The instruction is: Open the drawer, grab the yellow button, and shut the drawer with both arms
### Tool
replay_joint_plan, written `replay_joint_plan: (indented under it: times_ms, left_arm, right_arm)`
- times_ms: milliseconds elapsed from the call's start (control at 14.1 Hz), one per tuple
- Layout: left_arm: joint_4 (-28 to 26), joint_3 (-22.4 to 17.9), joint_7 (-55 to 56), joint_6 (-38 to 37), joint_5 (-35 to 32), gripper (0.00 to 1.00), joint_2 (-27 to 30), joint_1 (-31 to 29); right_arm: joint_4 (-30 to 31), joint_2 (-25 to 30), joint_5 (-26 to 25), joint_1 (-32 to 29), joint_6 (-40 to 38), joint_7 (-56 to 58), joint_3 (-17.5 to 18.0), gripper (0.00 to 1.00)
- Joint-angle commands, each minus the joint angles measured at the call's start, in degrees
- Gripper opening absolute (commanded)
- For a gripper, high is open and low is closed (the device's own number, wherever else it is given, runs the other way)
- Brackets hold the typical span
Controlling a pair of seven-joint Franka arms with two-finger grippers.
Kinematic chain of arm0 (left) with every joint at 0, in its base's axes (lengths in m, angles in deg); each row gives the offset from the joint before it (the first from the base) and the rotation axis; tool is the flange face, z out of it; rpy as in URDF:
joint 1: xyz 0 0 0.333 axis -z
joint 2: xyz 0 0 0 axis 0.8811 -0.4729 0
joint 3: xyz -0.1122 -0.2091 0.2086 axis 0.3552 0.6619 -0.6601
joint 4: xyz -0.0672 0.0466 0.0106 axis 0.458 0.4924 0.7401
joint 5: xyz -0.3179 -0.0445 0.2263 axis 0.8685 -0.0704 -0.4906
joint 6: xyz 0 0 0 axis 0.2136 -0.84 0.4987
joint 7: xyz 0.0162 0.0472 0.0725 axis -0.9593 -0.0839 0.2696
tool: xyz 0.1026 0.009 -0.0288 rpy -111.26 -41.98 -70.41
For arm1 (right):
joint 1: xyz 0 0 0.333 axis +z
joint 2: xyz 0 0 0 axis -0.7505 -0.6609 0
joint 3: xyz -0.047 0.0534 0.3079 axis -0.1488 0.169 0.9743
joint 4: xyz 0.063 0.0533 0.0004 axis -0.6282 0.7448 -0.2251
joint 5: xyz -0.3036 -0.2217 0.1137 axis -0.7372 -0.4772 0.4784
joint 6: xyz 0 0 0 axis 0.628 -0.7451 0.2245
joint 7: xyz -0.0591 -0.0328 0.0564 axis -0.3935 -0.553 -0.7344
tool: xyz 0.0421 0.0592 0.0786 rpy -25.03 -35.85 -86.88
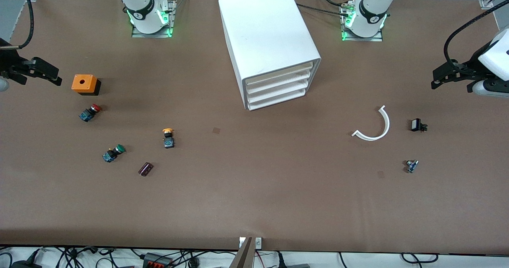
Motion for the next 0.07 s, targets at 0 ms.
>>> replay_joint_plan:
  times_ms: [0]
  left_arm:
    - [0.97, 0.05, 0.13, -0.48, 0.23, 1.0, -0.32, 0.12]
  right_arm:
    - [1.41, 1.27, -0.9, -0.27, 0.68, -0.47, 0.41, 1.0]
